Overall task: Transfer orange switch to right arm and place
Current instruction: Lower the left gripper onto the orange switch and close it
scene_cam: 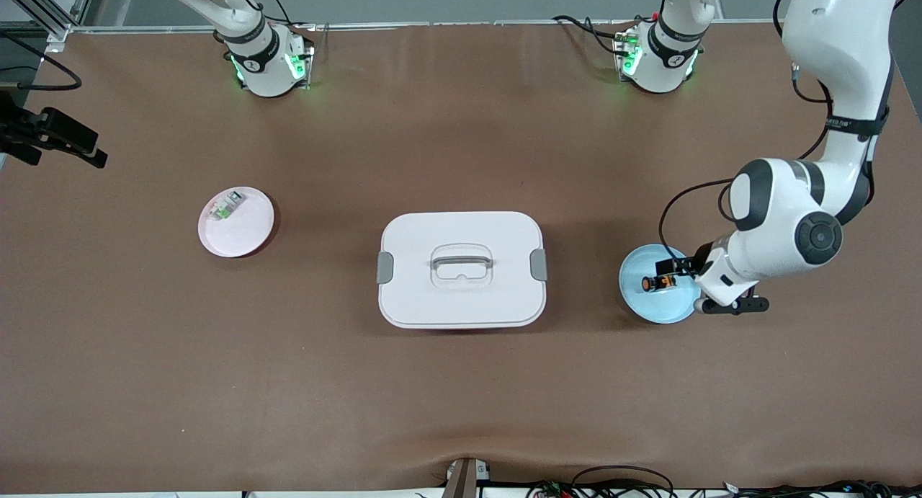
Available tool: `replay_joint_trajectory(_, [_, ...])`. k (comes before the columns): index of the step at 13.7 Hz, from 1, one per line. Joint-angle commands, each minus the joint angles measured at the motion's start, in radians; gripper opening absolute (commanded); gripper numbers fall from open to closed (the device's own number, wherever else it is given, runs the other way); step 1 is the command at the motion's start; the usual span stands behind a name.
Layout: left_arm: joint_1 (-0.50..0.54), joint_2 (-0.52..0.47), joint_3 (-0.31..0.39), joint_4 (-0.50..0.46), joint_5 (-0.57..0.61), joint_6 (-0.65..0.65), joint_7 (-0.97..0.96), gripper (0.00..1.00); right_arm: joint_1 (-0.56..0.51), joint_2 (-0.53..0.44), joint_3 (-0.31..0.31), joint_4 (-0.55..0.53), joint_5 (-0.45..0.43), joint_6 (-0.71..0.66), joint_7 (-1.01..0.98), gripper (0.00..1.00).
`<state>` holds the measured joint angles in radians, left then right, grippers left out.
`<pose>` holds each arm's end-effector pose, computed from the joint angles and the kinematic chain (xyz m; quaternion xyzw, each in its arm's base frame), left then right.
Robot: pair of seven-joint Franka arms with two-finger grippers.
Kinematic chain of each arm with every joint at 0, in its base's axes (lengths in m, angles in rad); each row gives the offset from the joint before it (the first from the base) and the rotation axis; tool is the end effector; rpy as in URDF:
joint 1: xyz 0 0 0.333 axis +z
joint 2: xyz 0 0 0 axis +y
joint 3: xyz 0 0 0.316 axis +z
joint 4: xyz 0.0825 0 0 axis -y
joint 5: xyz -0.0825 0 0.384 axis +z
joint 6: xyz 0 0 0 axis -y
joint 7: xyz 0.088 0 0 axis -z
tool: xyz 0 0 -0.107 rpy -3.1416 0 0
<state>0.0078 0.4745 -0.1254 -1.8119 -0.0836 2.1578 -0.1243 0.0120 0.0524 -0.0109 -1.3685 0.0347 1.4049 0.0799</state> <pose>0.6314 -0.0727 0.2718 0.9955 0.0337 -0.0699 0.0542 0.5526 0.0050 0.6748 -0.9992 0.0367 0.0087 0.0165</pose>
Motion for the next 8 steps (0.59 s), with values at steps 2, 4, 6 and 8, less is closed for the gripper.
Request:
replay_joint_trajectory(2, [-0.006, 0.091, -0.002, 0.072, -0.001, 0.019, -0.026, 1.0, -0.006, -0.011, 0.002, -0.017, -0.004, -0.004, -0.006, 1.0])
replay_joint_trajectory(4, [-0.008, 0.111, -0.002, 0.072, -0.001, 0.03, -0.026, 1.0, -0.007, -0.009, 0.0, -0.017, -0.004, -0.006, -0.038, 1.0])
replay_joint_trajectory(6, [-0.011, 0.13, 0.0, 0.062, 0.002, 0.03, -0.026, 1.0, -0.02, -0.011, -0.001, -0.017, -0.004, -0.007, -0.043, 1.0])
replay_joint_trajectory(8, [-0.011, 0.139, -0.002, 0.048, 0.002, 0.03, -0.026, 1.0, -0.035, -0.011, -0.001, -0.017, -0.006, -0.007, -0.077, 1.0])
